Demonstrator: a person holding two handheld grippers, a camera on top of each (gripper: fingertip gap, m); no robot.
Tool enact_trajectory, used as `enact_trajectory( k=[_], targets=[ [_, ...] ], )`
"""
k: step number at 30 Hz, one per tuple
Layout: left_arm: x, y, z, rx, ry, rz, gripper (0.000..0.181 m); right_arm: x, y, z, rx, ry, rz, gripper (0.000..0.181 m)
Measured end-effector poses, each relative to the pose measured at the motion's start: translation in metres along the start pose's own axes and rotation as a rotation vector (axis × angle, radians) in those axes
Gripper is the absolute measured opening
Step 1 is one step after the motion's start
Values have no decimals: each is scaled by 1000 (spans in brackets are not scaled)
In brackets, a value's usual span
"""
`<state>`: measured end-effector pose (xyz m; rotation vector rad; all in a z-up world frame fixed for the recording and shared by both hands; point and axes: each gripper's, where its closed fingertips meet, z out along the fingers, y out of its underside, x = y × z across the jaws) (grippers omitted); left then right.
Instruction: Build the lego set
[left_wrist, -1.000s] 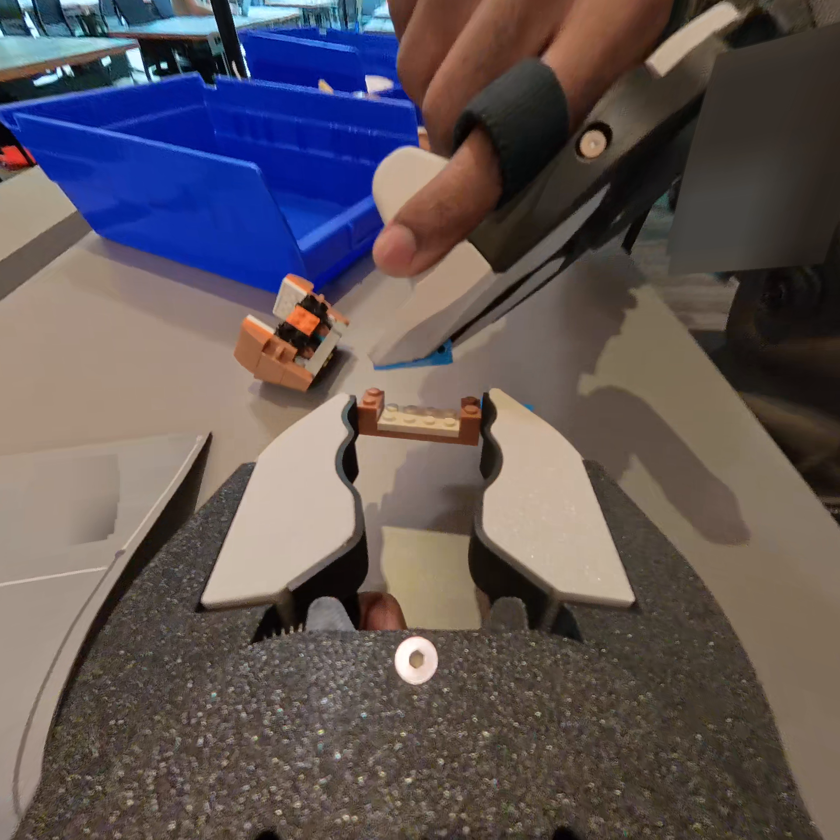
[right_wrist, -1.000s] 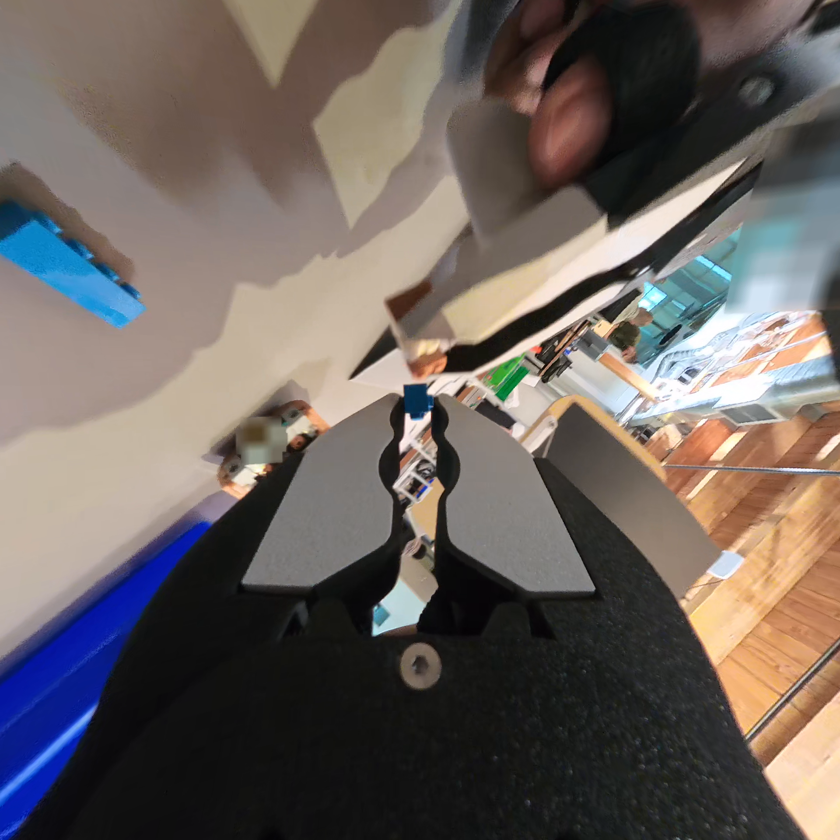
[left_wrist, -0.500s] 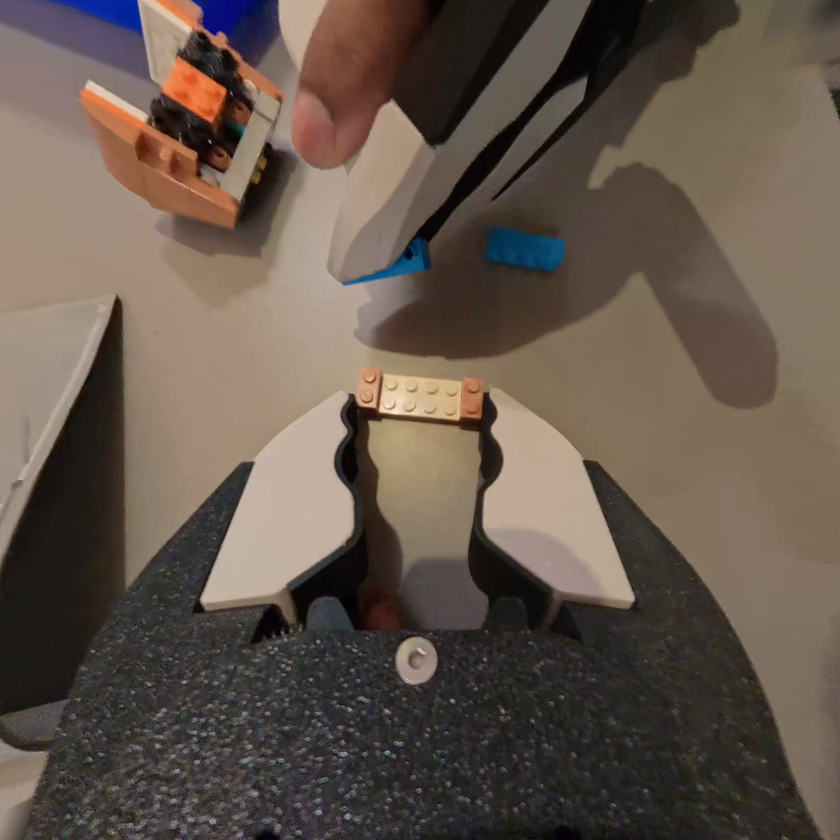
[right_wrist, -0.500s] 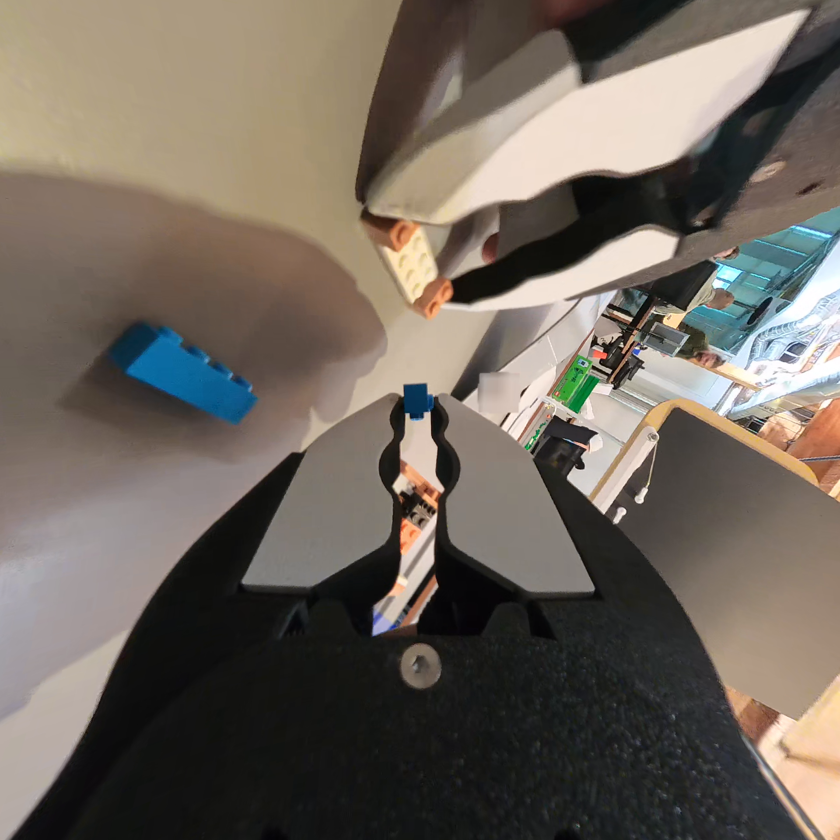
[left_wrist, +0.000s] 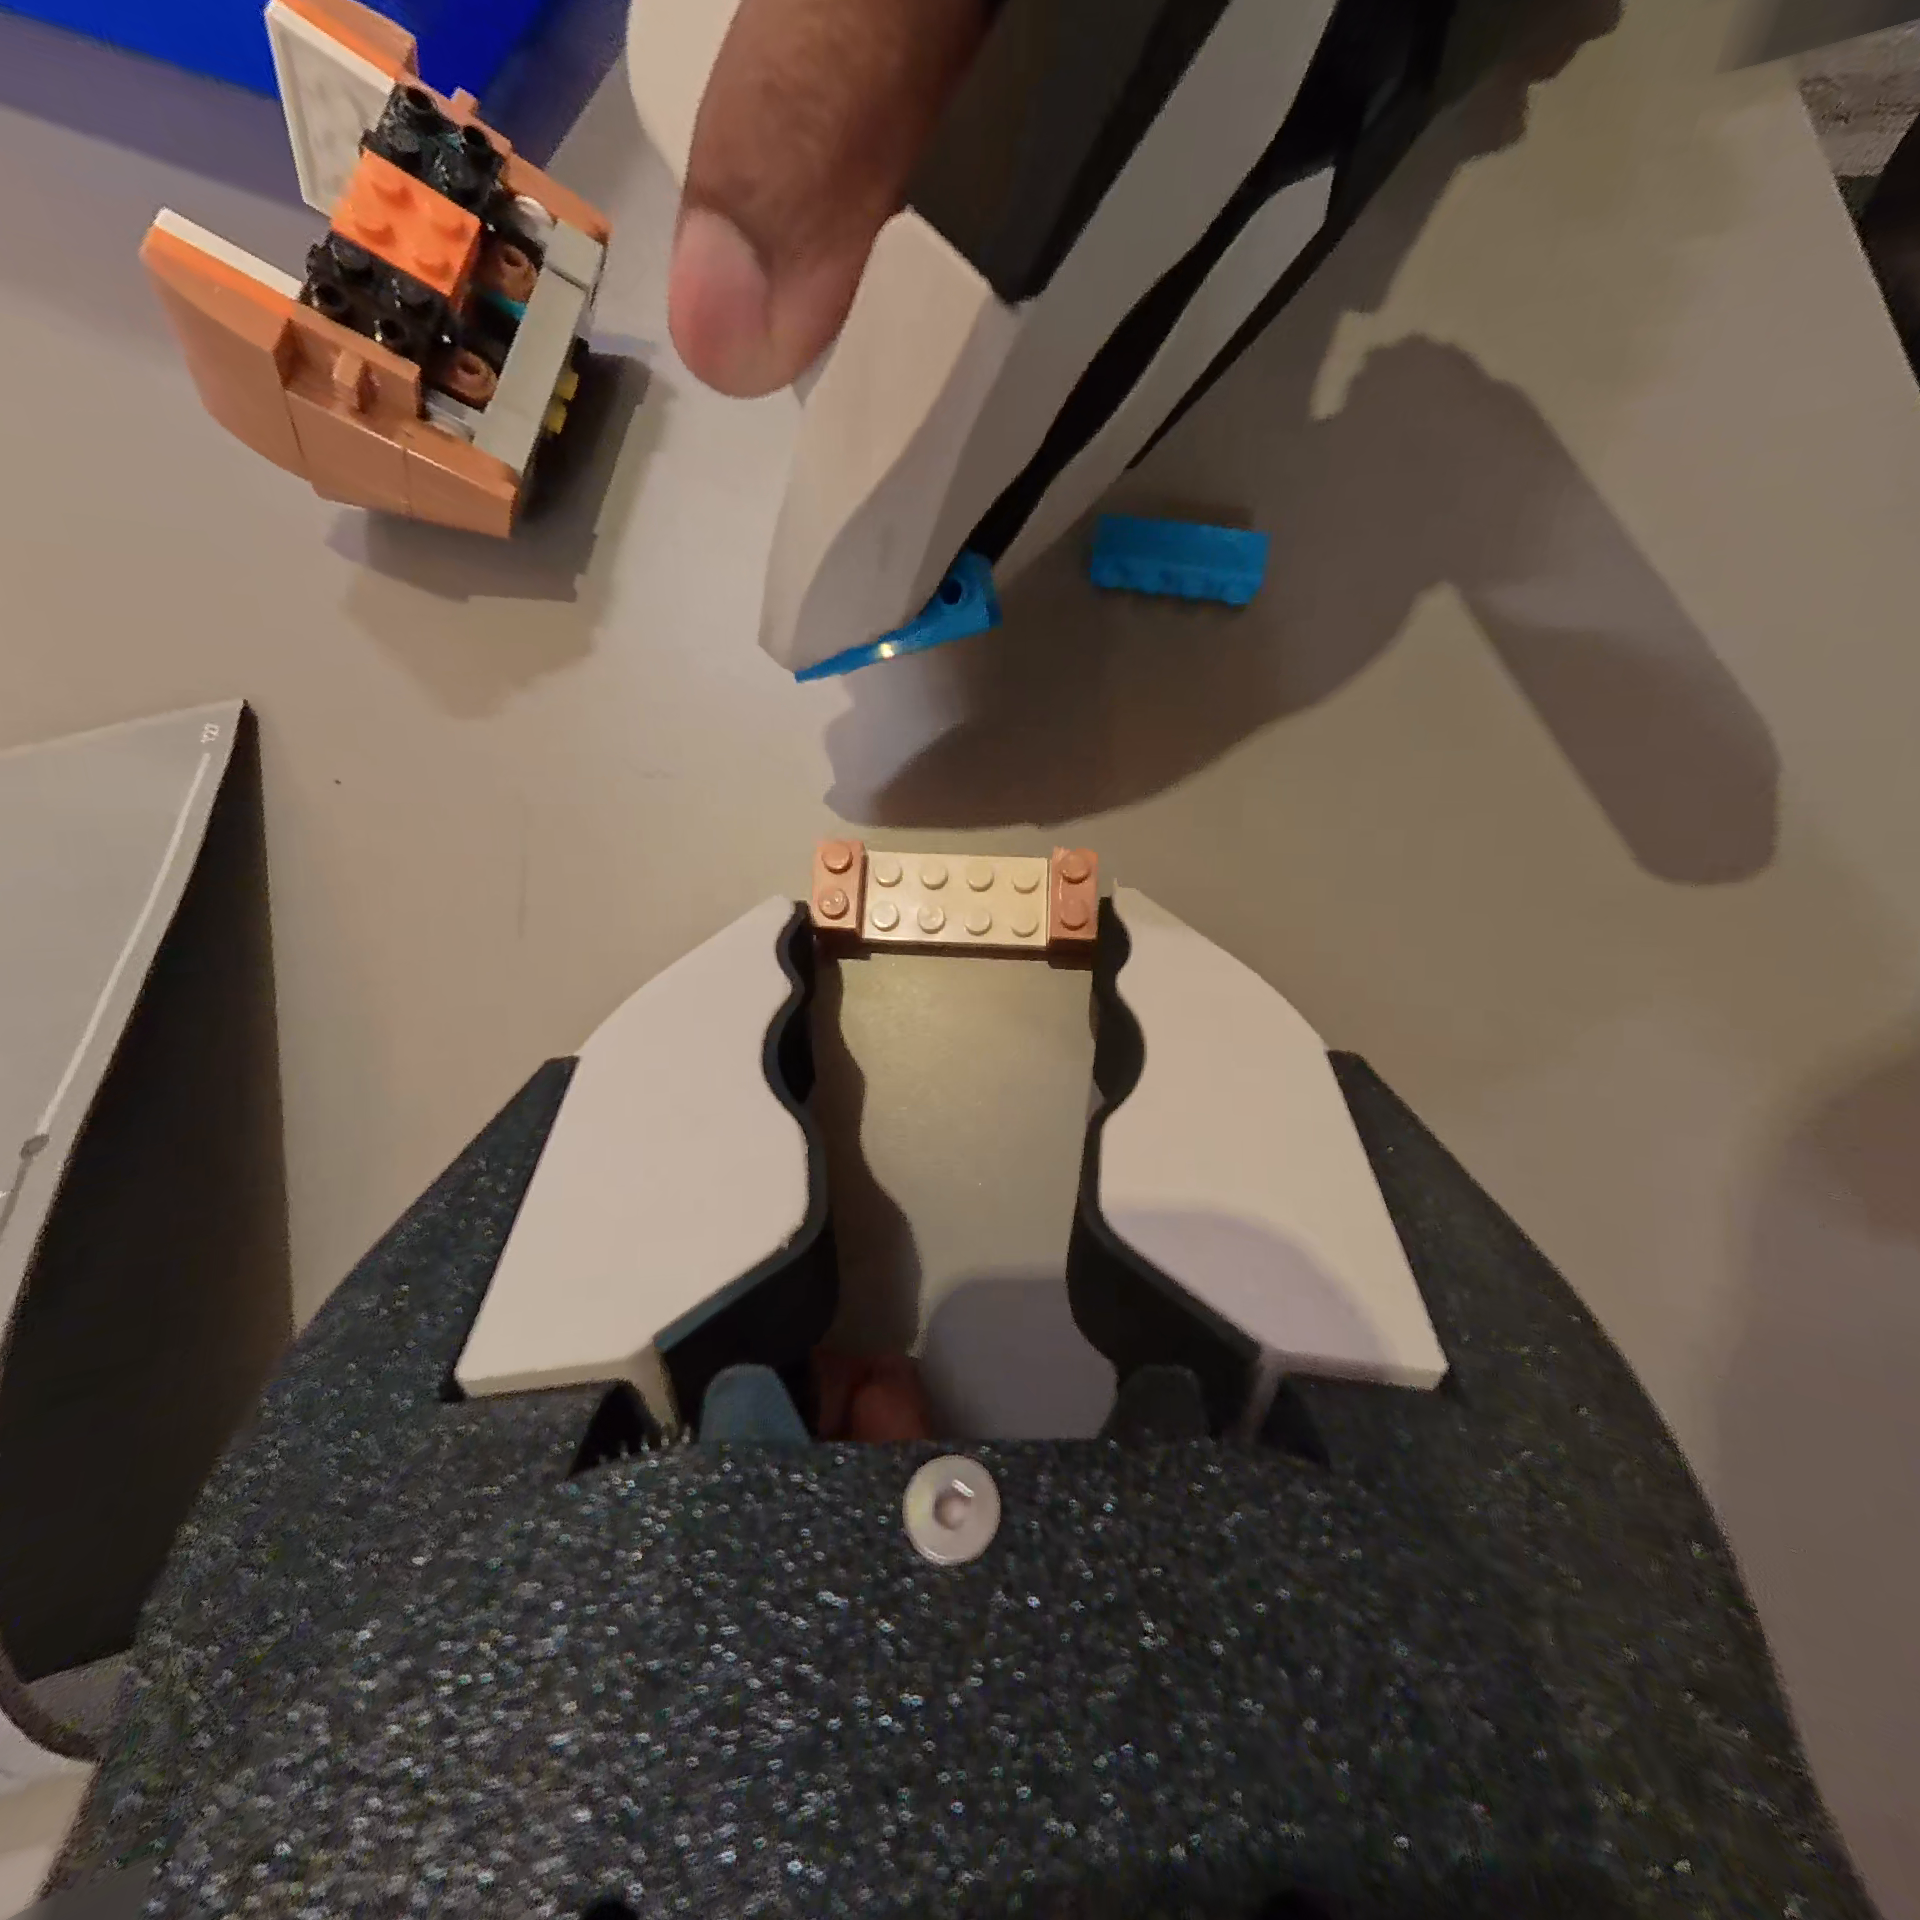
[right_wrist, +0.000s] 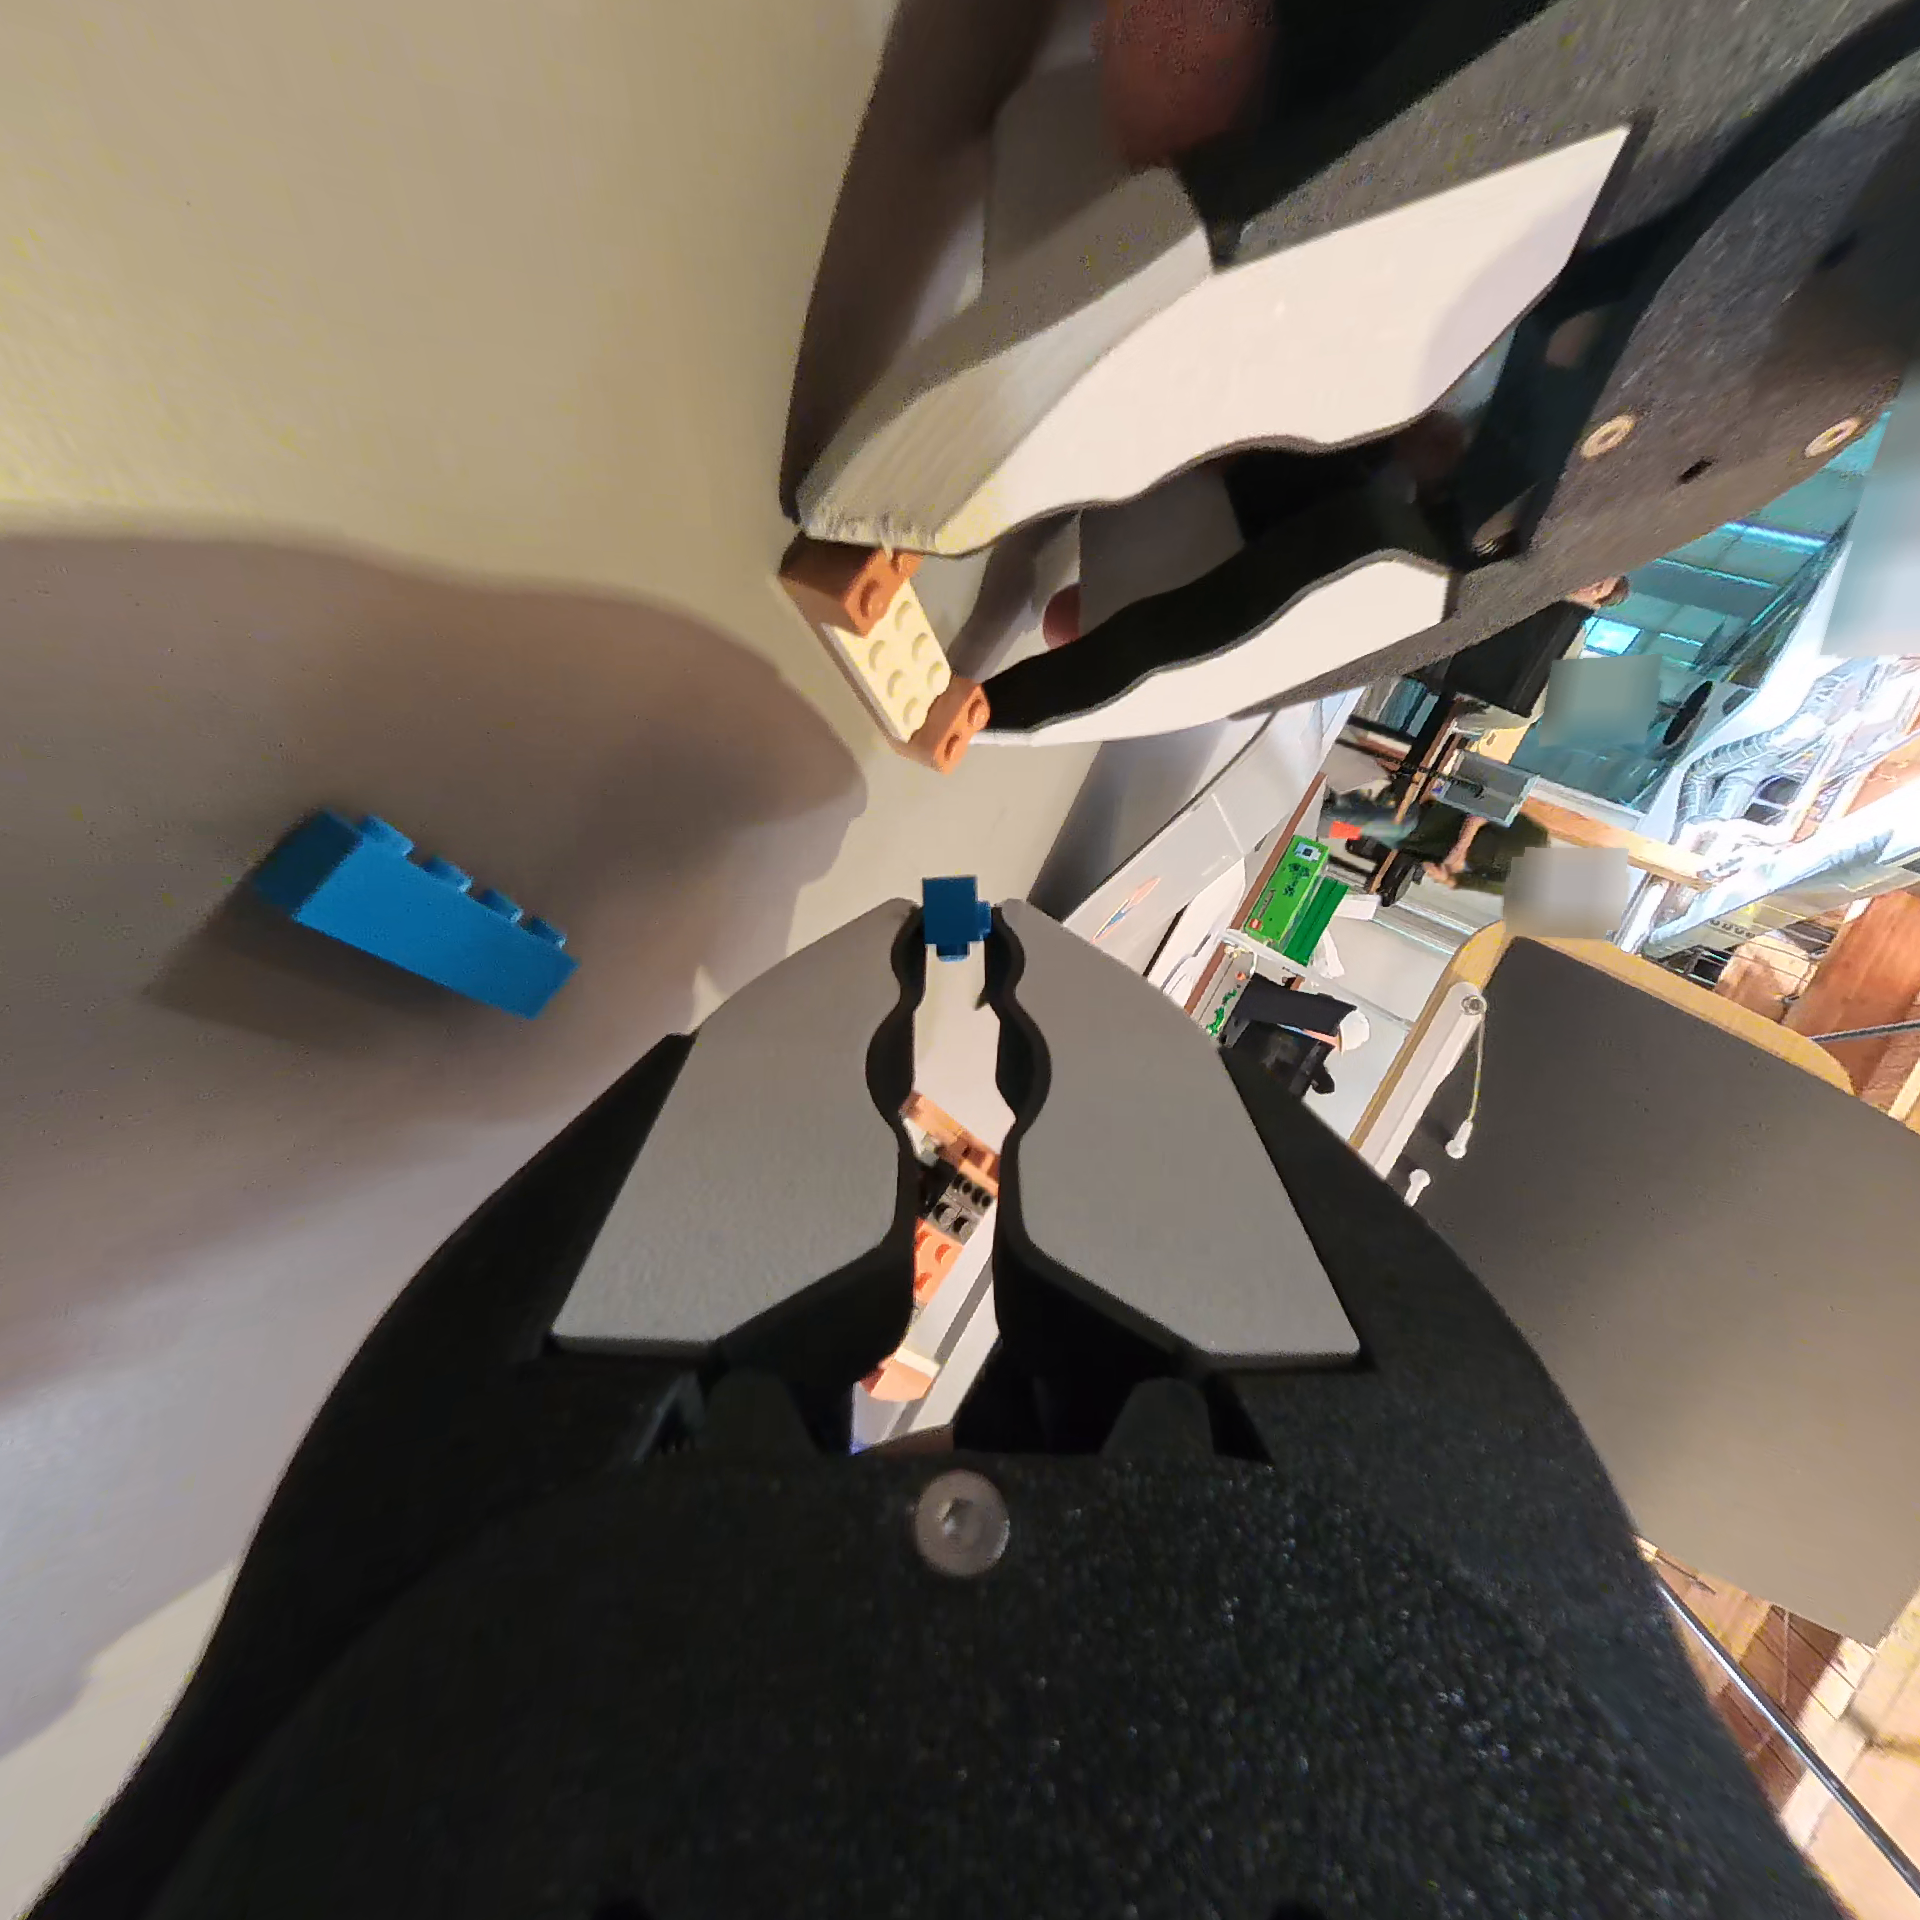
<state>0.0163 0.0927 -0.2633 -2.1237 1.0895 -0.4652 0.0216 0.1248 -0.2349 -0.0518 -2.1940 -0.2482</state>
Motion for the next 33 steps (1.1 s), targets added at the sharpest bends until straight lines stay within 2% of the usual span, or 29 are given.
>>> enact_trajectory(
  k=[7,10,14,24,33],
  targets=[
    [3,-8,5,14,-15,11,52,1,-8,-1,47,3,16,10],
    [8,-19,5,65,8,-58,51,1,-12,1,50,12,-14,10],
    [5,-23,1,68,-15,-129,52,5,-15,1,33,41,-63,10],
    [-3,-27,-7,52,-111,-186,52,14,-16,5,-98,108,-341,10],
    [-2,-34,-11,73,-137,-151,51,19,-18,3,-76,71,-481,10]
  ],
)
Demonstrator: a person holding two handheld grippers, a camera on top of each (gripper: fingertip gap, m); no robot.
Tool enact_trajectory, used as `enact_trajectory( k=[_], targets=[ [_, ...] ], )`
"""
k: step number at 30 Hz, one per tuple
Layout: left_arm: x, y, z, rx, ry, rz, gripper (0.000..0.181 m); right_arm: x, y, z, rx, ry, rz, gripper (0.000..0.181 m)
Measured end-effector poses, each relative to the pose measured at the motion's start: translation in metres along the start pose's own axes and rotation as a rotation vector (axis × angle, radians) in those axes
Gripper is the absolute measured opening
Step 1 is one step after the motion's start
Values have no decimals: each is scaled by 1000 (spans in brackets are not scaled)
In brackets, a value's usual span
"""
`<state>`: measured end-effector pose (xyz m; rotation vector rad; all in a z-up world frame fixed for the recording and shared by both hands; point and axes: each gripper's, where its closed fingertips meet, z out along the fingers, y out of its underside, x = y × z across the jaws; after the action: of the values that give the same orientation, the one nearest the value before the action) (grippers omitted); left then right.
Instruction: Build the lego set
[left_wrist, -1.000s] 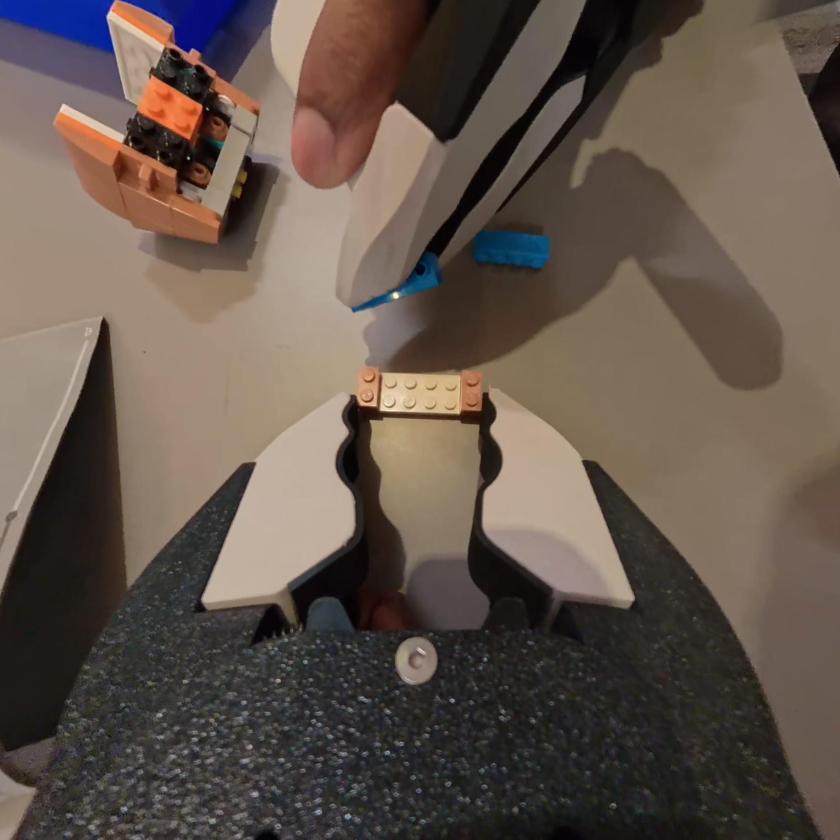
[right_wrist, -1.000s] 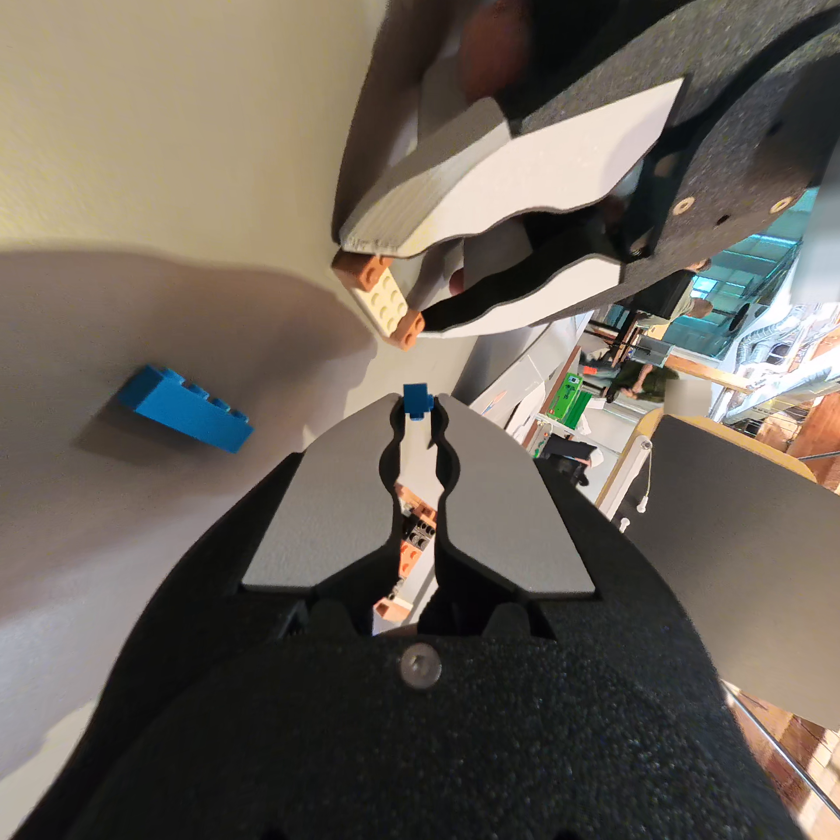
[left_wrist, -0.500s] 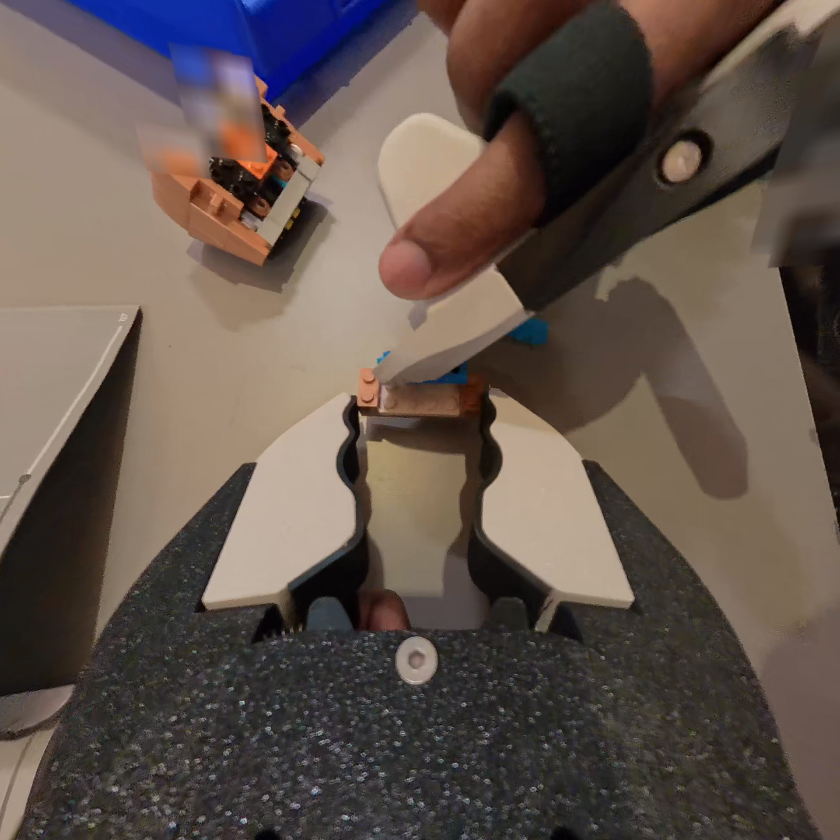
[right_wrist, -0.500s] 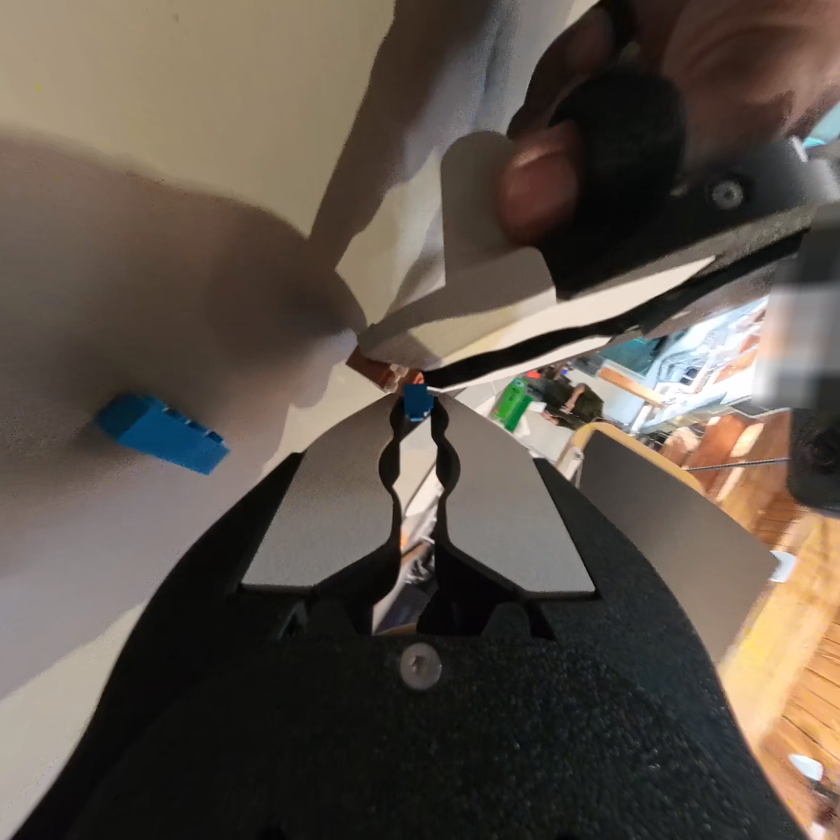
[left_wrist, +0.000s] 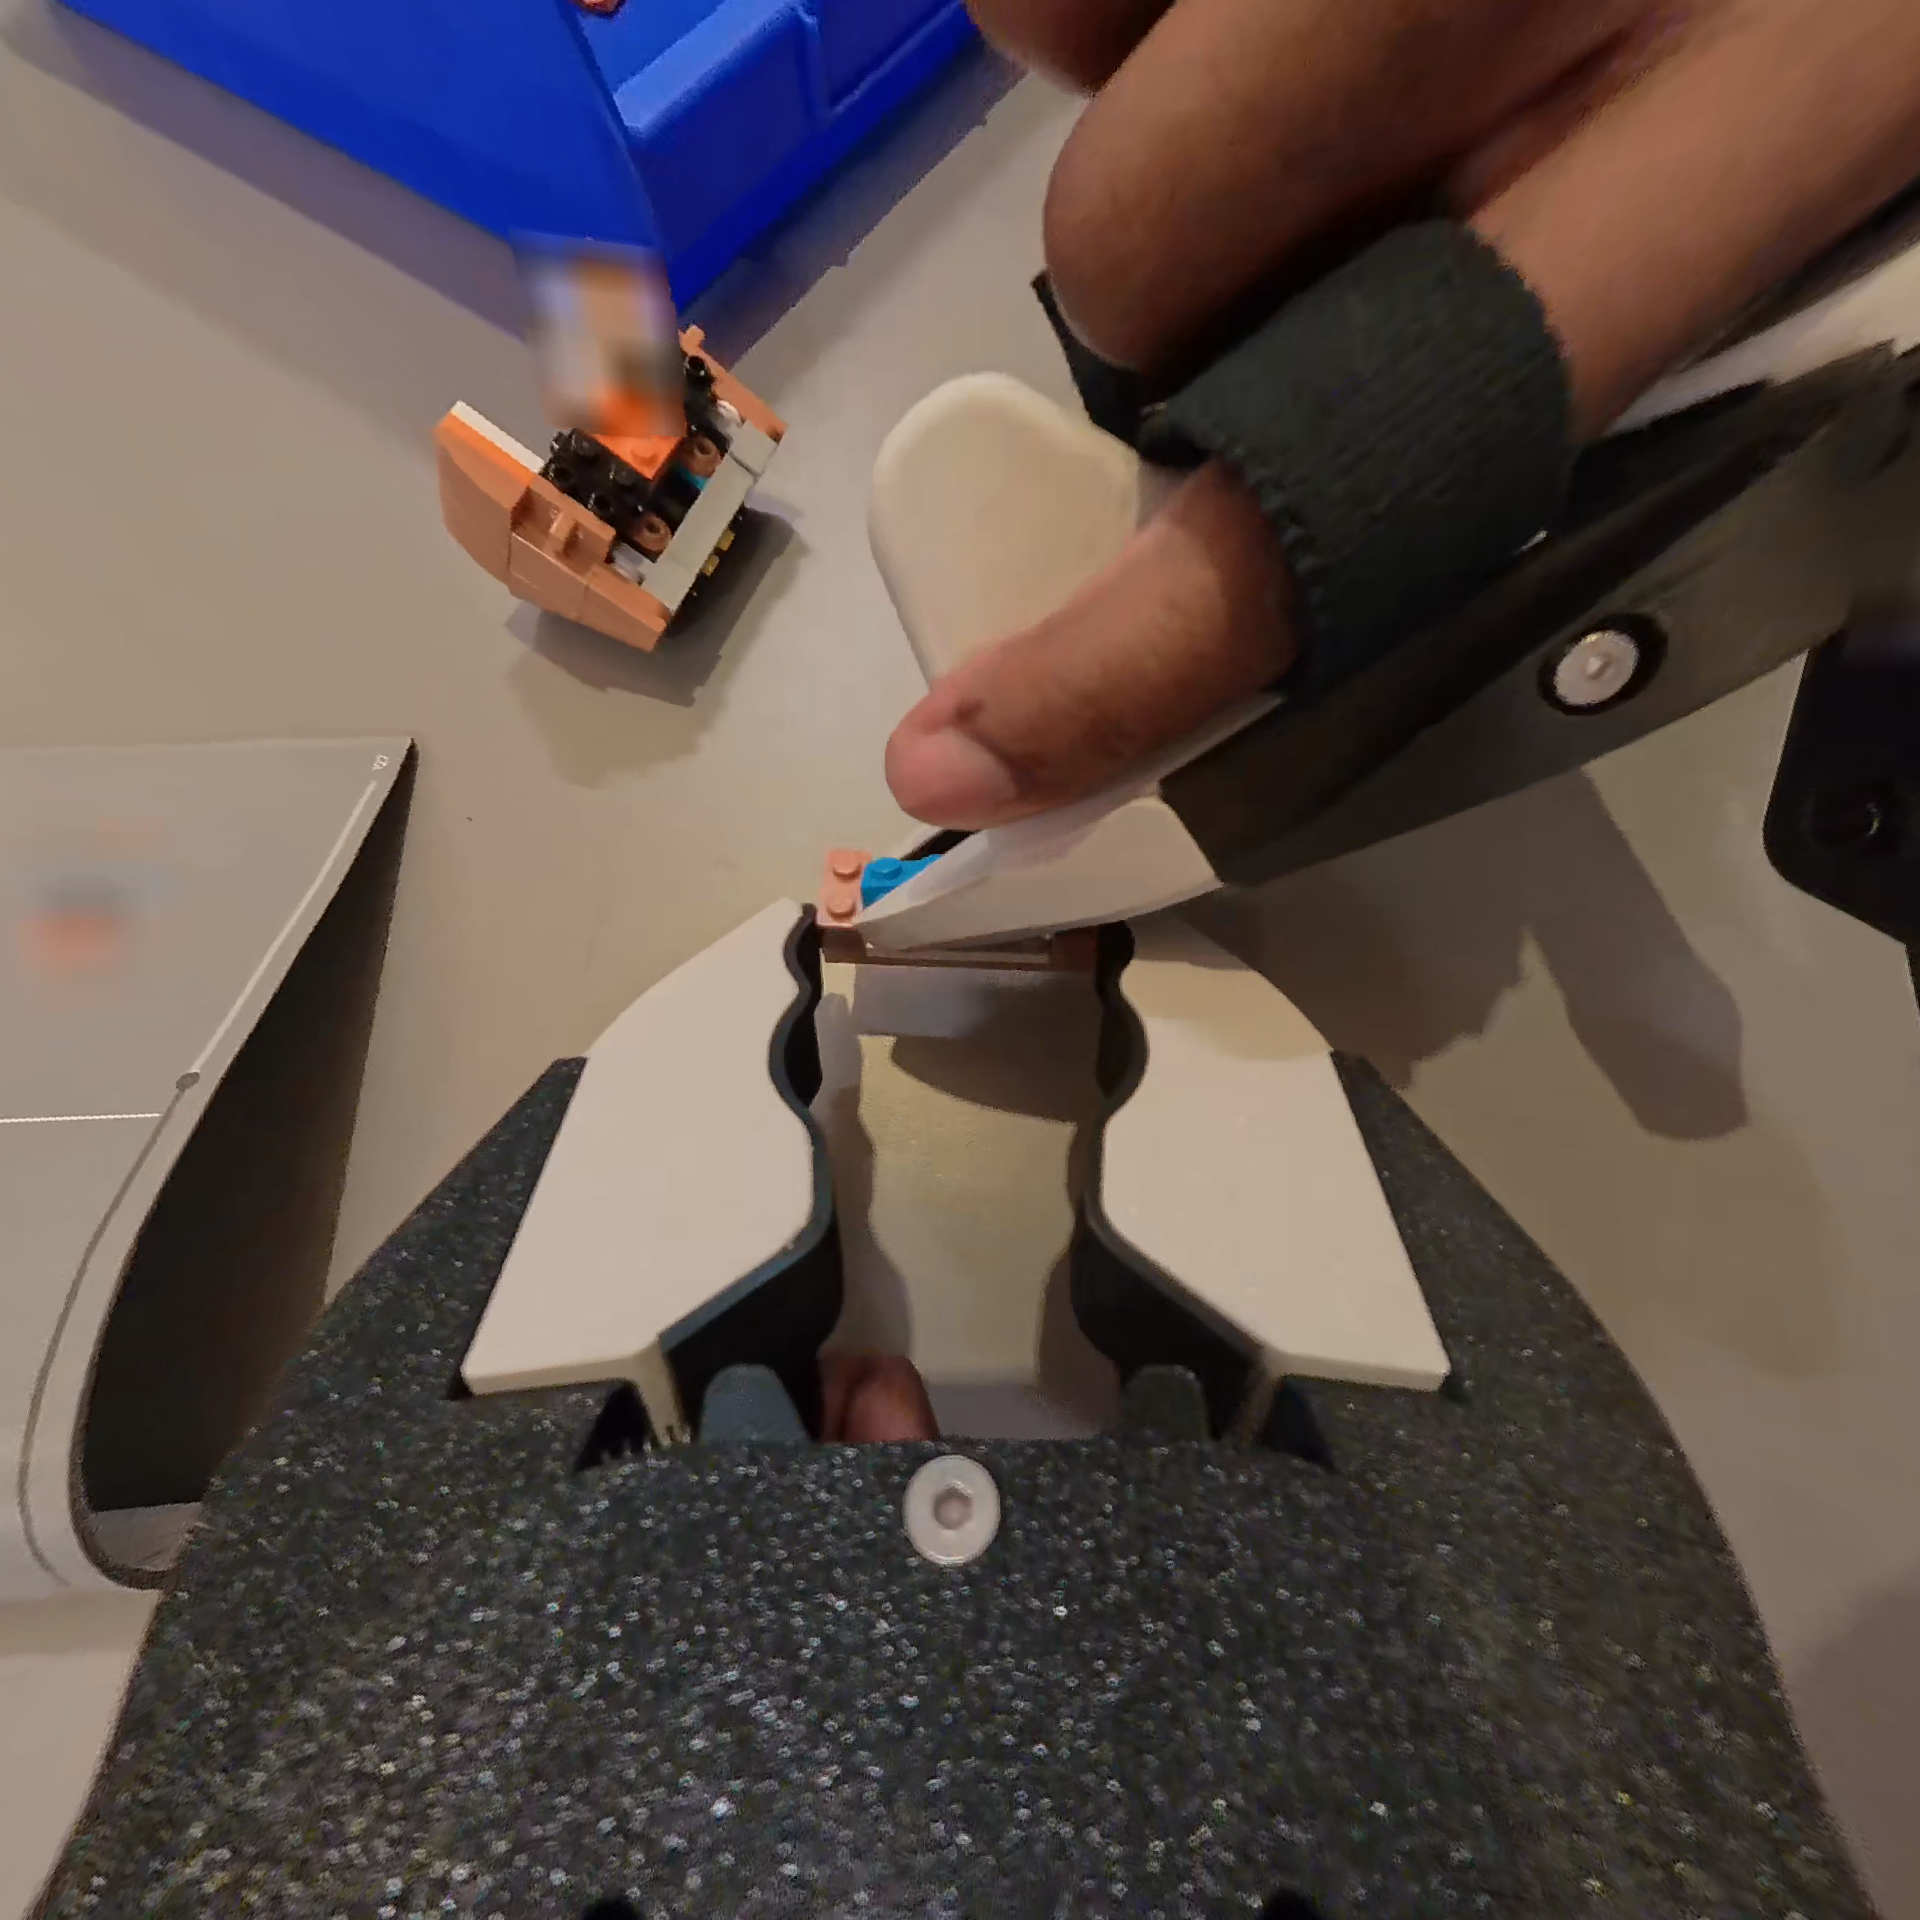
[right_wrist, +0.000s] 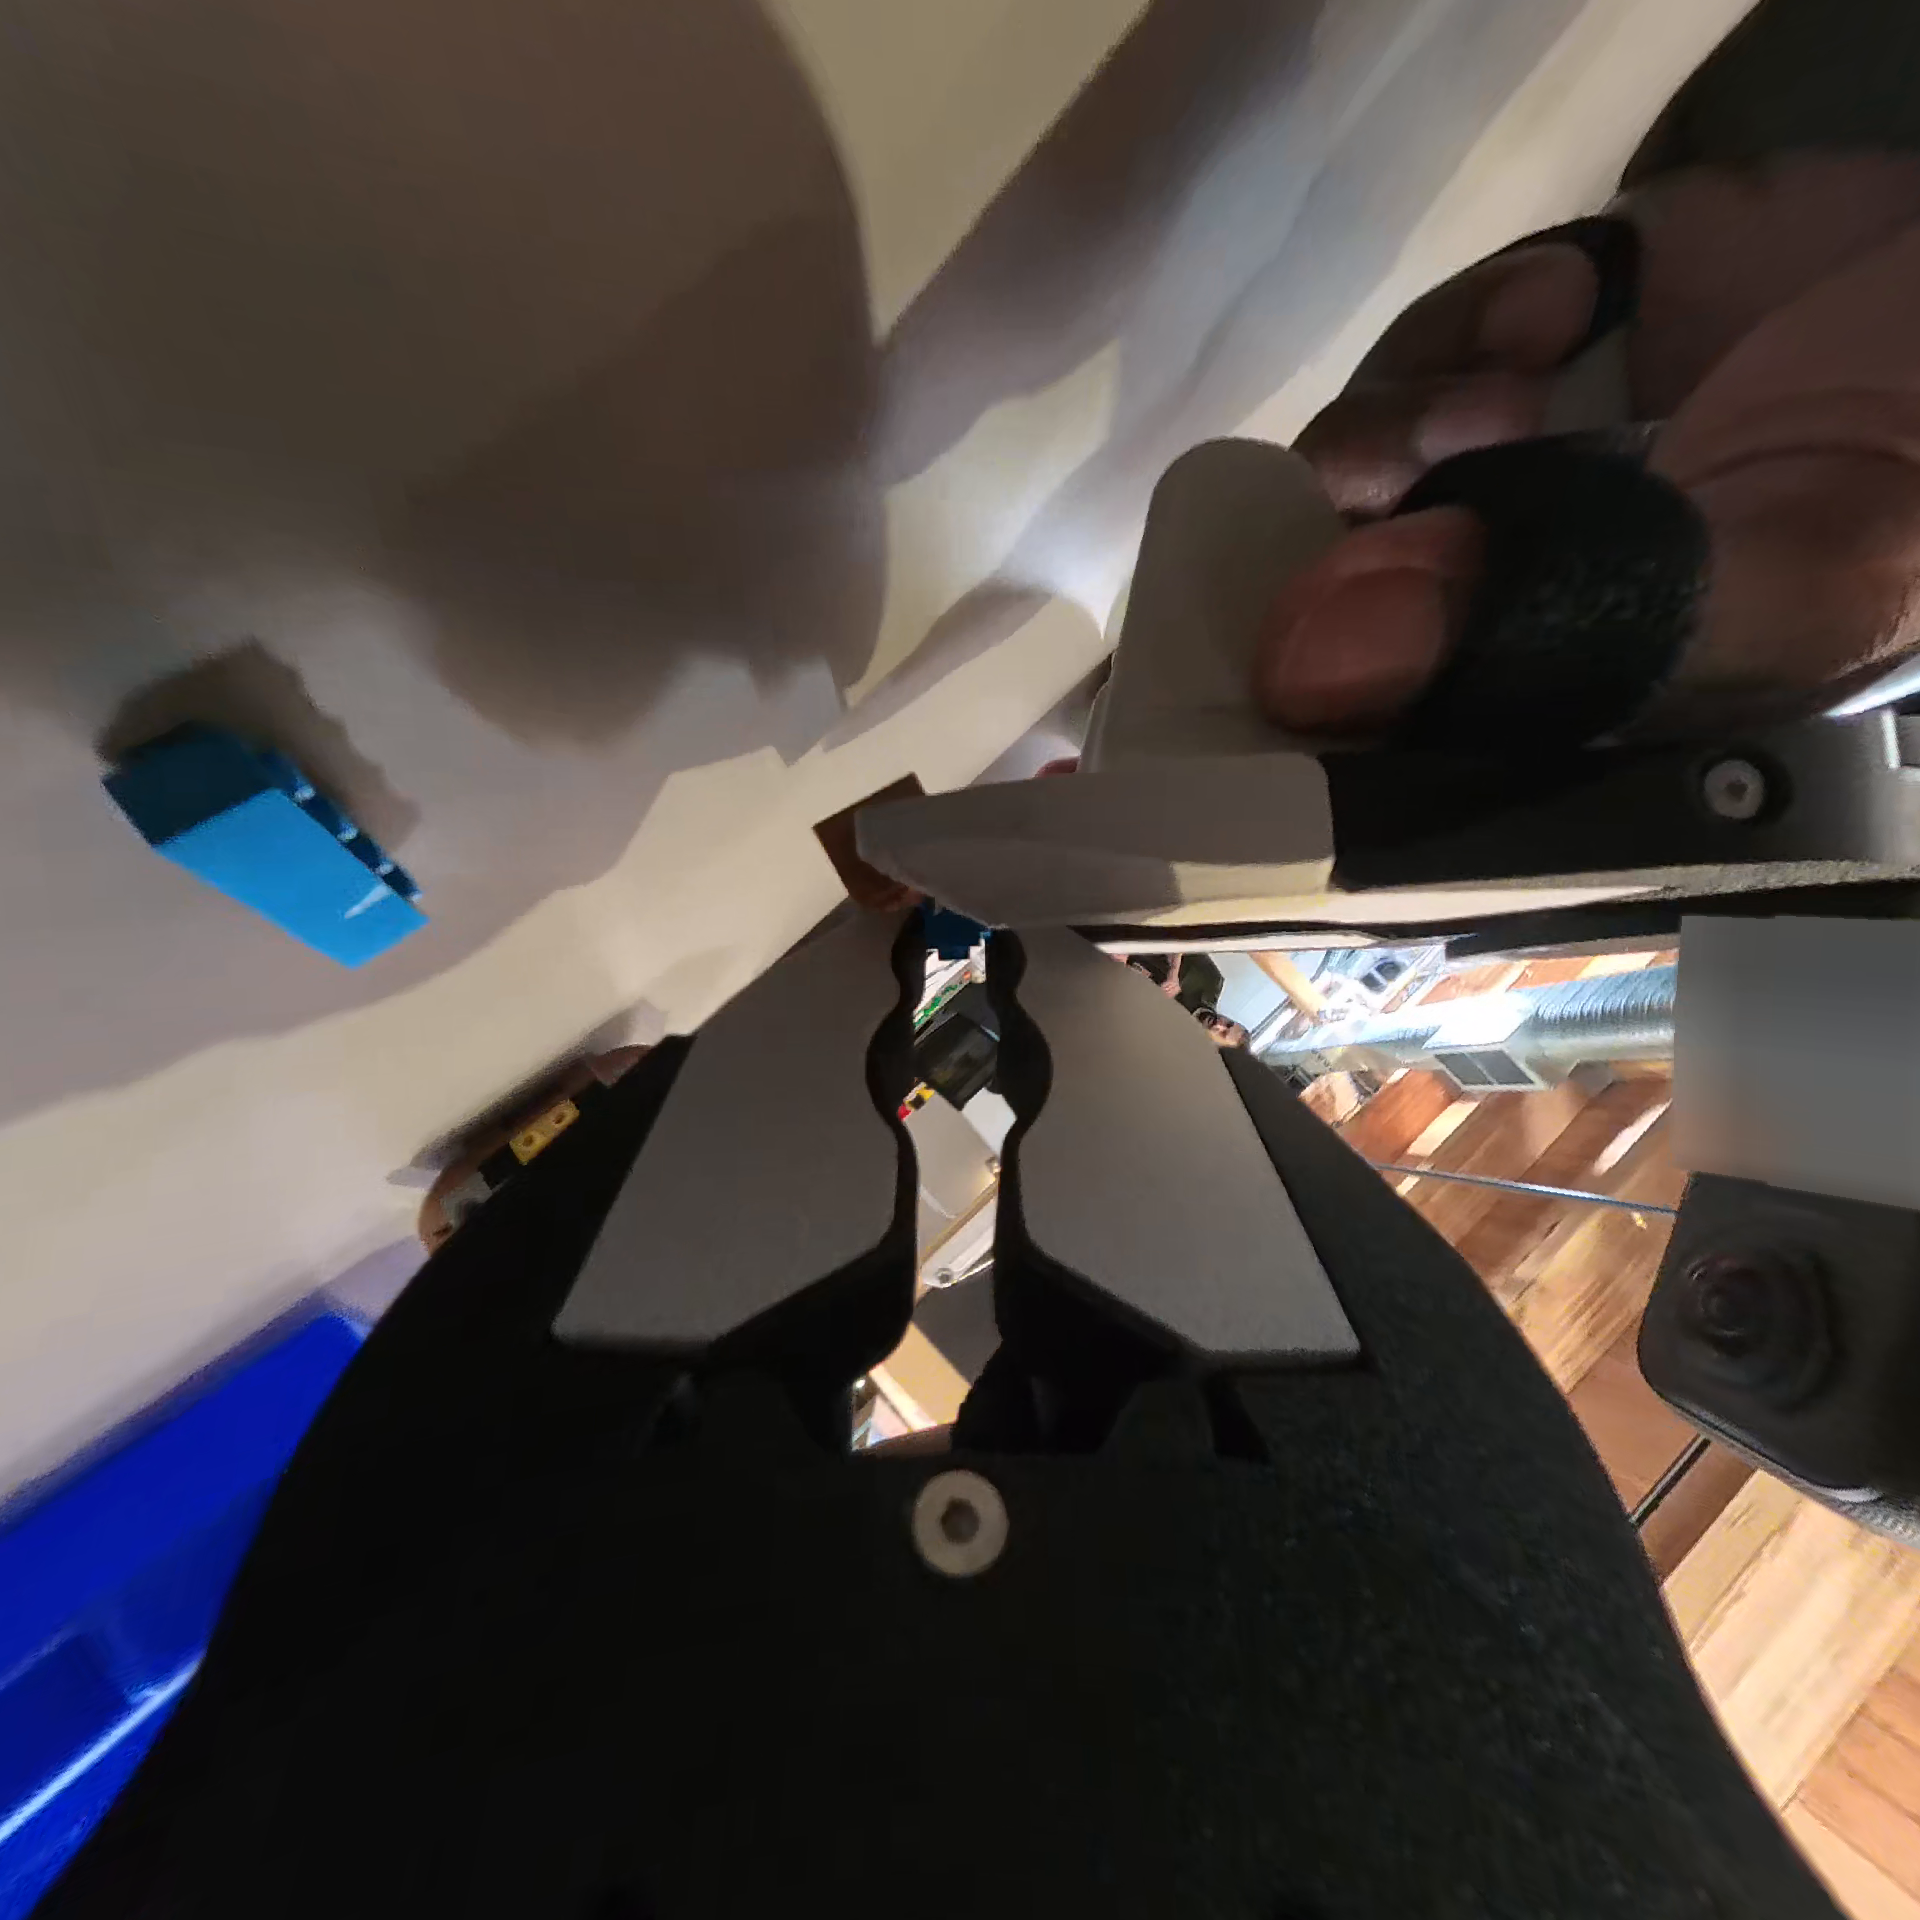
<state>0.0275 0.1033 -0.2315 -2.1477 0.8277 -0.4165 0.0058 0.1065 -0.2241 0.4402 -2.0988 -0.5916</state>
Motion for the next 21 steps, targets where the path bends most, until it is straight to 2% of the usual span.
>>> enact_trajectory(
  k=[21],
  targets=[
    [-8,-2,-3,55,5,-37,52,2,6,7,54,3,95,15]
  ],
)
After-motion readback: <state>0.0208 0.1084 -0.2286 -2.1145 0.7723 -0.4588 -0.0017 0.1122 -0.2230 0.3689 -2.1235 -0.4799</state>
